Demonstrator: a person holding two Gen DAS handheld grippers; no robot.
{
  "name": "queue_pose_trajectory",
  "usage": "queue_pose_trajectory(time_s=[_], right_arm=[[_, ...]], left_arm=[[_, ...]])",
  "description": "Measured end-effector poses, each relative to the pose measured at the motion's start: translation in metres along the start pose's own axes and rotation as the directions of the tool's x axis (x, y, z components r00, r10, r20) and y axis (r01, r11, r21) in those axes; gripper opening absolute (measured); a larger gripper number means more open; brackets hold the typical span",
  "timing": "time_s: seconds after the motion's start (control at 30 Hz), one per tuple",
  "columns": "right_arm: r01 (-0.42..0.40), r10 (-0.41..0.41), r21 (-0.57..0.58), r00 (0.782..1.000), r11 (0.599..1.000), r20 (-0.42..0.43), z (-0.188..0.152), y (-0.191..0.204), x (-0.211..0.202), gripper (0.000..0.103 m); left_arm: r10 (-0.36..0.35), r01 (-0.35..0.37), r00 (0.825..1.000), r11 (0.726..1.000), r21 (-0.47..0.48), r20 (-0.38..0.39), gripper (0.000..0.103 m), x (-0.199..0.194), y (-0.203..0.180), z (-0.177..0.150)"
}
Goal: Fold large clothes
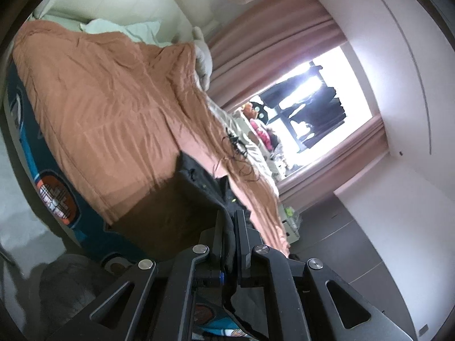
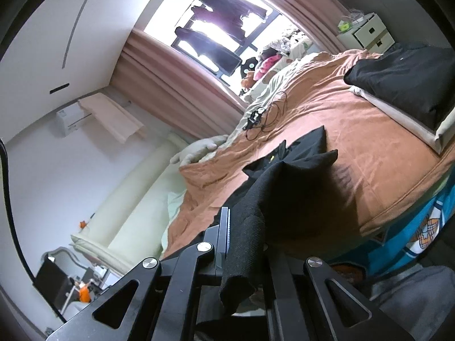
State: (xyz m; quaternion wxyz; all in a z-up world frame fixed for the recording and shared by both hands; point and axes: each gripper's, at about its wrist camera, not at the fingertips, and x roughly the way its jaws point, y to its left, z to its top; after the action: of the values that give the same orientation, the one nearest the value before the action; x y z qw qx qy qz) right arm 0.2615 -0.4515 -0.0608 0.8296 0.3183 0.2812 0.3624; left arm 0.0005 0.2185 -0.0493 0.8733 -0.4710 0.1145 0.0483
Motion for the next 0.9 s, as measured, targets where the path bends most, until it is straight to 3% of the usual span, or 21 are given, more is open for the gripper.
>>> queue_pose_trajectory(time_s=[0.2,0.43,0.7,0.9], right_arm=[[-0.035,0.036,-0.038,0.999,0.999,0.02,0.003,0.021,-0.01,0.003],[-0.011,0.011,-0.047,1.0,0.999,0.004,0.016,0.029,0.008,0.003],[0.02,-0.017,-0.076,0.999,0.997,0.037,0.058,0.031,0.046,0.003],[0.025,-0.024,-0.013,0.998,1.0,0.058,0.105,0.012,0.094,0.003]], left_arm=[[-0.033,0.032,0.999,0.999,0.02,0.042,0.004,-0.018,-0.017,0.013],[-0.029,0.028,0.999,0.999,0.022,0.022,0.004,-0.012,-0.019,0.025],[-0.051,0.05,0.998,0.998,0.031,0.043,0.005,0.041,-0.038,0.06],[-0.029,0.027,0.999,0.999,0.044,0.037,0.005,0.107,-0.055,0.1]])
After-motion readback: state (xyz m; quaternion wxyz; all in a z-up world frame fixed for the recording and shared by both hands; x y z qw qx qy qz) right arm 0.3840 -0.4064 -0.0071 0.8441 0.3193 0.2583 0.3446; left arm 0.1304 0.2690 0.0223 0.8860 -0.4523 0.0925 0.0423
